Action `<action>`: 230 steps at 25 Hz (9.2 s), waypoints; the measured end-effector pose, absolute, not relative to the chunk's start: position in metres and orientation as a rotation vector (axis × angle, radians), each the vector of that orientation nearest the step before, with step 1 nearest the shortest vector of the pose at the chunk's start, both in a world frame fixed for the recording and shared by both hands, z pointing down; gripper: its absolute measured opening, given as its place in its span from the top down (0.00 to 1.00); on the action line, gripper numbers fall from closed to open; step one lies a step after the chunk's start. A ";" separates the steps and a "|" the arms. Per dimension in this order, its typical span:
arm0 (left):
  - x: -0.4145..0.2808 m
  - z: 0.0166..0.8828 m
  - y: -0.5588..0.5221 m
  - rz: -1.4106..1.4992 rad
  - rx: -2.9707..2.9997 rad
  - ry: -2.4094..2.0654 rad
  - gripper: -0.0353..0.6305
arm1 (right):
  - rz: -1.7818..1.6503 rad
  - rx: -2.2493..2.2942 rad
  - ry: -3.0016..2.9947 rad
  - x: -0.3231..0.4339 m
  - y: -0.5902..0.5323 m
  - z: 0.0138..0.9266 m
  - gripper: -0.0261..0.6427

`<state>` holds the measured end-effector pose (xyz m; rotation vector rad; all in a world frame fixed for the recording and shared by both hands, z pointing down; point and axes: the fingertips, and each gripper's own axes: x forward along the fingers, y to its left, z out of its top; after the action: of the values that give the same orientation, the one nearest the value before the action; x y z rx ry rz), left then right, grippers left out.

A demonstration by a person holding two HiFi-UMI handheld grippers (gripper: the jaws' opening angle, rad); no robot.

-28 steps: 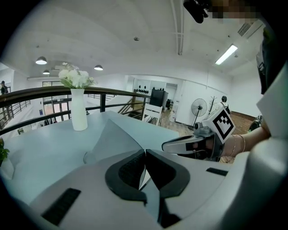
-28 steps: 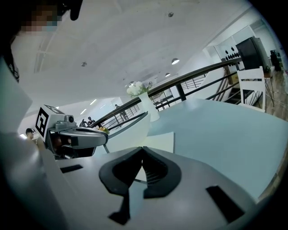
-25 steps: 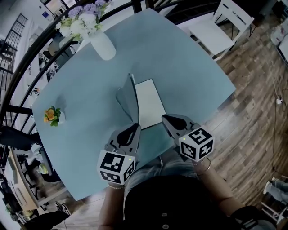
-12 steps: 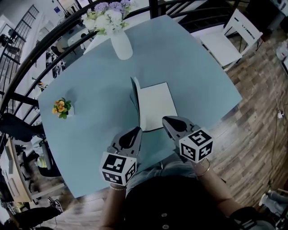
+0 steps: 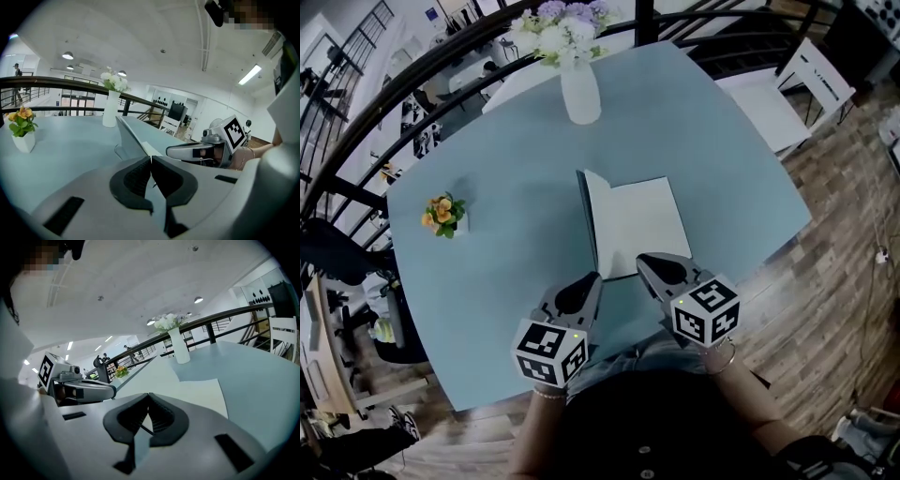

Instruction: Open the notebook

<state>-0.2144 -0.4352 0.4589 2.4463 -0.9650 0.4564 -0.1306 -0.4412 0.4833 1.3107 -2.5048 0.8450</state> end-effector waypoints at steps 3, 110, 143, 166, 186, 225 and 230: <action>-0.227 0.466 -0.432 0.433 2.407 -0.973 0.91 | 0.842 1.302 -2.500 -0.140 -0.441 0.486 0.95; -0.253 0.520 -0.455 0.621 2.219 -1.203 0.67 | 0.780 1.066 -2.501 -0.156 -0.438 0.491 0.95; -0.177 0.420 -0.438 0.489 2.443 -1.176 0.91 | 0.613 1.038 -2.725 -0.120 -0.446 0.399 0.95; -0.165 0.430 -0.433 0.450 2.422 -1.129 0.92 | 0.619 1.000 -2.678 -0.125 -0.437 0.416 0.95; -0.164 0.446 -0.428 0.503 2.401 -1.112 0.92 | 0.685 1.004 -2.646 -0.124 -0.433 0.431 0.95; -0.167 0.455 -0.430 0.503 2.377 -1.102 0.92 | 0.689 0.968 -2.651 -0.127 -0.433 0.436 0.95; -0.166 0.457 -0.430 0.498 2.374 -1.091 0.92 | 0.691 0.963 -2.650 -0.128 -0.432 0.437 0.95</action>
<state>-0.1665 -0.4300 0.4567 2.3740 -1.0912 0.4979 -0.1284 -0.4321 0.4372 0.9632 -2.6503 0.6914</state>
